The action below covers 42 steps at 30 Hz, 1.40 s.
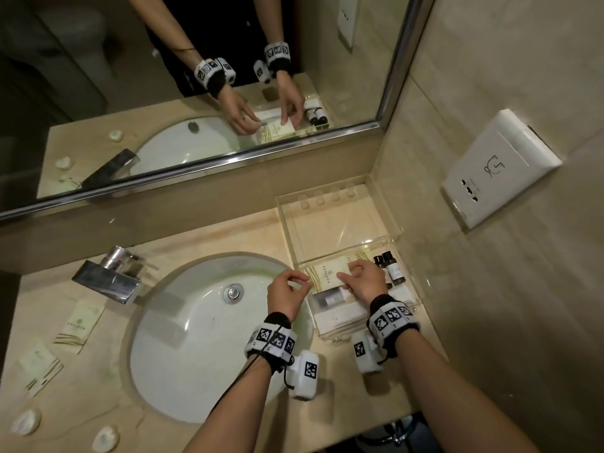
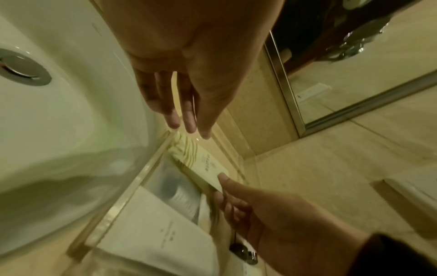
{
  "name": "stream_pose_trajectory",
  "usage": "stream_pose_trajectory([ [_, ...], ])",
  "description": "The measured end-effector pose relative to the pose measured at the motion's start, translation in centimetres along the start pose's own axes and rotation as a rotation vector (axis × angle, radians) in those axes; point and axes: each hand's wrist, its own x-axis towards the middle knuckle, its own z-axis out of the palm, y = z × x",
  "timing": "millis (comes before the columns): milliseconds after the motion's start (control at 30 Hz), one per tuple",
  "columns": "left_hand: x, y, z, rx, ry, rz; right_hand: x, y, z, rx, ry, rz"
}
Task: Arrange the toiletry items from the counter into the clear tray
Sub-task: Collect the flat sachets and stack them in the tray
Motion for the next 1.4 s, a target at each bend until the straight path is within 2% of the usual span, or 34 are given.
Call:
stream_pose_trajectory([
  [100,-0.2,-0.2,0.8,0.082,-0.001,0.061,-0.2,0.0,0.4,-0.223,0.113,-0.093],
  [200,-0.4,-0.3,1.6,0.189,-0.045,0.147,-0.2,0.4,0.6,-0.319,0.129,-0.097],
  [400,0.0,-0.7,2.3,0.344,-0.056,0.194,0.3,0.6,1.0,-0.313,0.105,-0.064],
  [967,-0.1,-1.0,1.5,0.371,-0.020,0.214,-0.6,0.2,0.8,-0.310,0.085,-0.126],
  [1233,-1.3,-1.2,0.0,0.258,0.034,0.240,-2.5,0.3,-0.7,-0.214,0.107,-0.181],
  [1400,-3.1,-0.2,-2.4,-0.029,0.097,0.066,-4.8,-1.4,-1.5,-0.070,0.096,-0.270],
])
